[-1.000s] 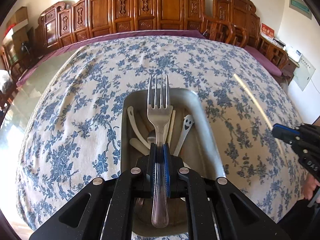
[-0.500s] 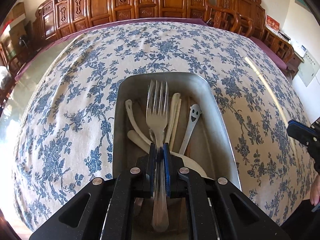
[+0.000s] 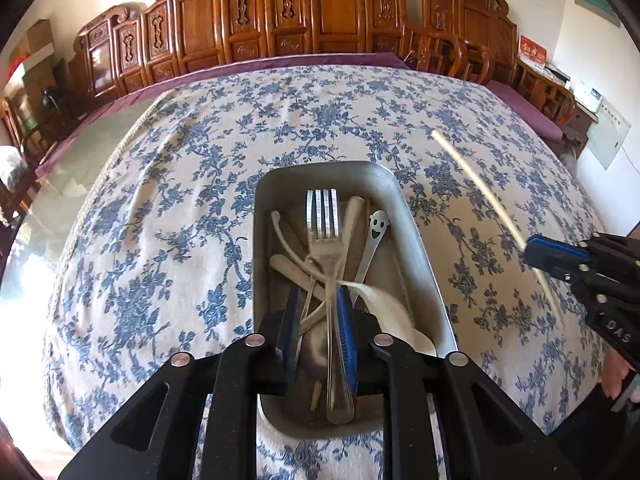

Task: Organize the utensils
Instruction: 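Carry the steel fork into the grey tray and open the left tool, then lower the wooden chopstick into the grey tray and open the right tool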

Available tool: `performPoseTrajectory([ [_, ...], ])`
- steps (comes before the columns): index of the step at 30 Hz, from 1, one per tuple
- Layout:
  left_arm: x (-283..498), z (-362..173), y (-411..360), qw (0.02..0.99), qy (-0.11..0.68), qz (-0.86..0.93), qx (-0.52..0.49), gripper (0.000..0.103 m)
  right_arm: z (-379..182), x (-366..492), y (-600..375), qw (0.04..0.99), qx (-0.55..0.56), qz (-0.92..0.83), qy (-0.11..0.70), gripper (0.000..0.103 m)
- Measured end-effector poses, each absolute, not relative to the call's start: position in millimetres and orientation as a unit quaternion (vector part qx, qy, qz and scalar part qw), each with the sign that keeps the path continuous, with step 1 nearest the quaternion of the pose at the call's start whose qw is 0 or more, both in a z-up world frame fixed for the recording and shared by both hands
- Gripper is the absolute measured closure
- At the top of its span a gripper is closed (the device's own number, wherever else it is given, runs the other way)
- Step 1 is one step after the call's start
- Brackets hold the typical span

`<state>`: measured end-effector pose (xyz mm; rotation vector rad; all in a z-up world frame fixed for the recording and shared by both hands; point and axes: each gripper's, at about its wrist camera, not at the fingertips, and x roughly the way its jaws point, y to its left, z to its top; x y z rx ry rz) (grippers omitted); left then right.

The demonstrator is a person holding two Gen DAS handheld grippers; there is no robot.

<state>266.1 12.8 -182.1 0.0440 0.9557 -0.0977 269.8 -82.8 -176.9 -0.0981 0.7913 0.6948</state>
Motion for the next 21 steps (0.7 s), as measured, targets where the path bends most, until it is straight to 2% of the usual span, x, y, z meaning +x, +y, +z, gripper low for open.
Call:
performPoseTrajectory([
  [9, 246, -171, 26, 0.894, 0.445, -0.04, 0.023, 0.064, -172, 259, -55, 0.857, -0.037, 0.35, 0.376, 0.097],
  [13, 239, -171, 36, 0.896, 0.443, -0.032, 0.018, 0.047, -172, 255, -45, 0.857, -0.033, 0.351, 0.376, 0.097],
  [17, 232, -173, 47, 0.895, 0.445, -0.026, 0.011, 0.038, -175, 255, -37, 0.854, -0.029, 0.352, 0.383, 0.097],
  [21, 228, -179, 58, 0.892, 0.452, -0.022, 0.001, 0.035, -178, 257, -31, 0.848, -0.016, 0.357, 0.393, 0.097],
])
